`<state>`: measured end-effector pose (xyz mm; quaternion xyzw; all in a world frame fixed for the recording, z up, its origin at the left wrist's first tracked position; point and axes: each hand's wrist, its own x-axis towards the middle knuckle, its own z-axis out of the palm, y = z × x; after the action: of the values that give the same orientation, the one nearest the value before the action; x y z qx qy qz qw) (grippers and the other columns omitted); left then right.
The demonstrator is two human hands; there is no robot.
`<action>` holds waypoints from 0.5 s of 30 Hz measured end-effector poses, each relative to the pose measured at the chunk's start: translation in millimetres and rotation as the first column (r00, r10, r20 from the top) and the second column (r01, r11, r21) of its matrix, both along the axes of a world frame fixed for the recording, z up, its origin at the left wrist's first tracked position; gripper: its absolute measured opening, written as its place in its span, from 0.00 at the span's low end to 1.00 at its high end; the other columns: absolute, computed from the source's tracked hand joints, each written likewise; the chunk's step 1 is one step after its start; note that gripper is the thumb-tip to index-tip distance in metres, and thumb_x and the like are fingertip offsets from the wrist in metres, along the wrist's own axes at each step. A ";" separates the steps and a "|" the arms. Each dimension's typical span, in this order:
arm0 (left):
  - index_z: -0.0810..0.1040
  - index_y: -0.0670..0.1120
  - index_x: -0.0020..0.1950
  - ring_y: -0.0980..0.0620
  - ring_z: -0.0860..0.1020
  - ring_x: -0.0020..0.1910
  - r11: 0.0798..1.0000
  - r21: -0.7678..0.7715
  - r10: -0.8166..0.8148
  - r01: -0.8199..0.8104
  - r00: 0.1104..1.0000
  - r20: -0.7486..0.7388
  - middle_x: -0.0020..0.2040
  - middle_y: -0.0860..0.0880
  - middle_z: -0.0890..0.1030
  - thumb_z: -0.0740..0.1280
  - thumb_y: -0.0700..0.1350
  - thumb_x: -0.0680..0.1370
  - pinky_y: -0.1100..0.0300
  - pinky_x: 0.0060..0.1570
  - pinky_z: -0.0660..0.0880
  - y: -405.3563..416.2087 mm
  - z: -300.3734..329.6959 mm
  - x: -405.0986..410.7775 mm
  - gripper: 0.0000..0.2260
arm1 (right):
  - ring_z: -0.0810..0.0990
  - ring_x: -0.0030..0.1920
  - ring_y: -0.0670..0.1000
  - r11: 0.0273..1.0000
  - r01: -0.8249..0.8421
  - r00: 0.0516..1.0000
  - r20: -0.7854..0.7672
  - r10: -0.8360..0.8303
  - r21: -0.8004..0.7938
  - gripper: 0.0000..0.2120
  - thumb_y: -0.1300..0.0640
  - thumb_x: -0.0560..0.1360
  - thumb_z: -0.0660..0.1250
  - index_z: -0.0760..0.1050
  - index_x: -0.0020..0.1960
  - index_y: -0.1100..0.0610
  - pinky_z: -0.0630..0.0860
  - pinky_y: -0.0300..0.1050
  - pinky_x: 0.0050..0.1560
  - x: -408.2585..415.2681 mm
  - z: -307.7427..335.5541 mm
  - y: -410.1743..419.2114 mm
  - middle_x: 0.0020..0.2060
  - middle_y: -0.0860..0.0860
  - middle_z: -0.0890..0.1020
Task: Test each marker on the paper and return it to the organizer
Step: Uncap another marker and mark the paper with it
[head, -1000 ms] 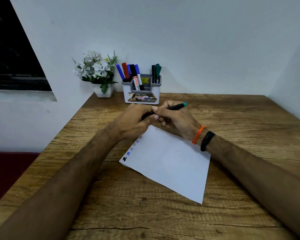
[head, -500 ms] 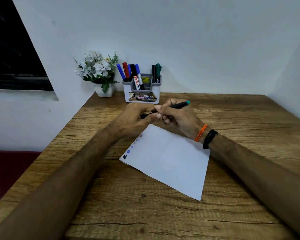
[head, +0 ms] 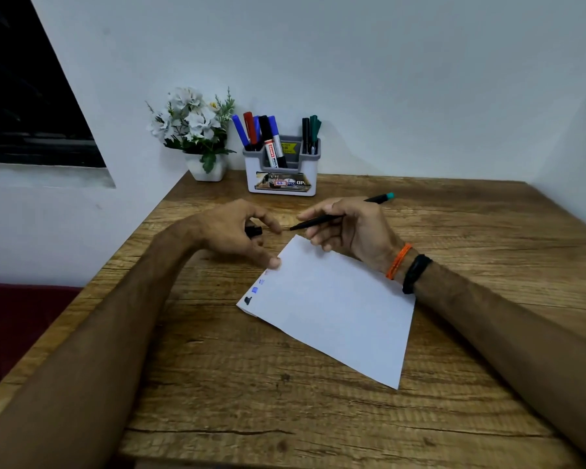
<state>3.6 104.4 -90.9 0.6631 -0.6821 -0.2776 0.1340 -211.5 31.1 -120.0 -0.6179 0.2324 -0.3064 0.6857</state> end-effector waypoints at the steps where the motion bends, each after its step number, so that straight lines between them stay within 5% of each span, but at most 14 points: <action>1: 0.77 0.56 0.59 0.59 0.76 0.36 1.000 0.025 -0.016 0.016 1.000 -0.001 0.34 0.57 0.77 0.78 0.59 0.57 0.59 0.46 0.69 0.2 0.5 1.0 0.32 | 0.83 0.32 0.49 1.000 -0.003 1.000 -0.007 0.003 -0.002 0.18 0.56 0.70 0.59 0.82 0.50 0.65 0.76 0.37 0.29 1.7 -1.5 1.2 0.35 0.57 0.85; 8: 0.75 0.56 0.61 0.60 0.72 0.35 1.000 0.000 -0.018 0.018 0.997 0.077 0.34 0.55 0.74 0.80 0.54 0.60 0.61 0.42 0.66 -0.2 1.0 -6.3 0.31 | 0.82 0.31 0.49 0.969 0.089 0.987 -0.108 -0.117 -0.232 0.08 0.67 0.77 0.67 0.80 0.52 0.71 0.78 0.39 0.30 10.4 -5.3 13.5 0.36 0.58 0.83; 15: 0.72 0.55 0.66 0.59 0.72 0.39 1.000 0.005 -0.027 0.027 0.996 0.090 0.37 0.59 0.70 0.80 0.55 0.60 0.58 0.54 0.71 0.6 2.0 -7.5 0.36 | 0.84 0.31 0.51 0.930 0.077 0.963 -0.213 -0.162 -0.360 0.05 0.68 0.75 0.69 0.83 0.48 0.66 0.82 0.42 0.34 10.2 -8.8 18.7 0.35 0.60 0.85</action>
<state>-3.9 105.0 -88.9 0.6659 -0.6959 -0.2504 0.0979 -201.4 49.8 -128.8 -0.7464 0.2929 -0.3074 0.5125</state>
